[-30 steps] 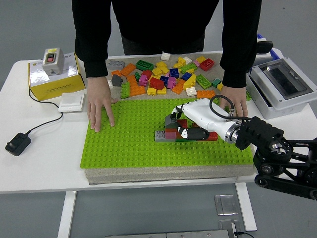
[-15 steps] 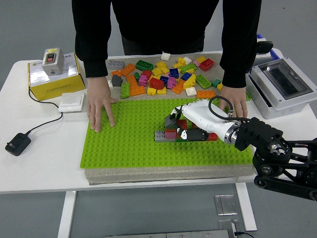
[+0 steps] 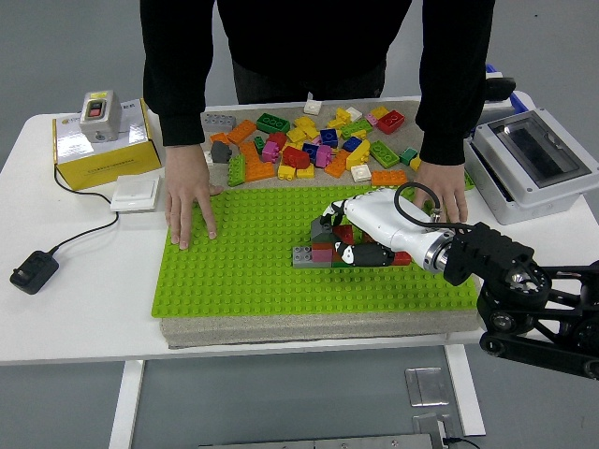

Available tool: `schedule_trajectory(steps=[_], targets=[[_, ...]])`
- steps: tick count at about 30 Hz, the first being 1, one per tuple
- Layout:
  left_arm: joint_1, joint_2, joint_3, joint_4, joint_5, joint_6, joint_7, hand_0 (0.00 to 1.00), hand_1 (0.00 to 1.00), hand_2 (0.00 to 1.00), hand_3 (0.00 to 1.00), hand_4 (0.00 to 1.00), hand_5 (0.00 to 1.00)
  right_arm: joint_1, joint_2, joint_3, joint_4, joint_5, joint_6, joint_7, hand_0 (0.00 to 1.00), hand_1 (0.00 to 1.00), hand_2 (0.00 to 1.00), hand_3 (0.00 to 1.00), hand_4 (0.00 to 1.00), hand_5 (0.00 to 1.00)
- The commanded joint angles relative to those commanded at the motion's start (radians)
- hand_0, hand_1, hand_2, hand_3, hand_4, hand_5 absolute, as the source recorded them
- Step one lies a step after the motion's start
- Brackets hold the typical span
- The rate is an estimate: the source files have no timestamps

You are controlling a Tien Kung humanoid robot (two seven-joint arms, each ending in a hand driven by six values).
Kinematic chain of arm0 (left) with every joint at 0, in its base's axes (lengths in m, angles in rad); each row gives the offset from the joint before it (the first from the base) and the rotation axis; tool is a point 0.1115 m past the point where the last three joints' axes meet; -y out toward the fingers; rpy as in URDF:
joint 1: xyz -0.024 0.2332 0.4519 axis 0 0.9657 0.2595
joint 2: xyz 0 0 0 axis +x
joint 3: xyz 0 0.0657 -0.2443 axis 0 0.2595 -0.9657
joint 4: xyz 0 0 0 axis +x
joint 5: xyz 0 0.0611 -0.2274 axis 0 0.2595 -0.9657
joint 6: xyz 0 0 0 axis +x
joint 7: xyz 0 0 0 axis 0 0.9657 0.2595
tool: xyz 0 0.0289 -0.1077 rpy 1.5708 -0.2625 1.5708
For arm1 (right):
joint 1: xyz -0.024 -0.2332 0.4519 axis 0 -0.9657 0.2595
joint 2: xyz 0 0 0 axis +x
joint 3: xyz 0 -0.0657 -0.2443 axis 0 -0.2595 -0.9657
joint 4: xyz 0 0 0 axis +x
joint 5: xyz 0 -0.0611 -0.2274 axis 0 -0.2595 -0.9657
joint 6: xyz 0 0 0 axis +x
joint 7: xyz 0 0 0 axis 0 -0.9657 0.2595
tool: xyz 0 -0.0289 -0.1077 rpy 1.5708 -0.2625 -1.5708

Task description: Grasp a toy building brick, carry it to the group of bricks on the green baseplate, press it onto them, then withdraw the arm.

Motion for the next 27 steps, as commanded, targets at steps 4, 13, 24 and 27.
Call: schedule_trajectory(steps=[4,13,24,27], targets=[[0.002,-0.001,0.0,0.0,0.0,0.0,0.0,0.689,0.65,0.509,0.632,0.156,0.709,0.0,-0.001,0.005,0.002,0.002,-0.001,0.003,0.038,0.097,0.651,0.685,0.389,0.456],[0.003,-0.002,0.003,0.0,-0.004,0.0,0.001,0.69,0.65,0.51,0.632,0.156,0.709,0.001,-0.014,0.032,0.006,0.02,0.0,0.014,0.038,0.098,0.651,0.686,0.381,0.461],[-0.001,-0.001,-0.002,0.0,0.002,-0.001,0.002,0.69,0.65,0.509,0.631,0.158,0.711,0.003,-0.018,0.051,0.009,0.034,-0.005,0.022,0.037,0.1,0.651,0.687,0.37,0.461],[-0.002,-0.002,-0.004,0.0,0.004,0.0,0.002,0.69,0.65,0.509,0.631,0.158,0.711,0.004,-0.019,0.055,0.01,0.037,-0.008,0.024,0.037,0.1,0.651,0.687,0.37,0.461]])
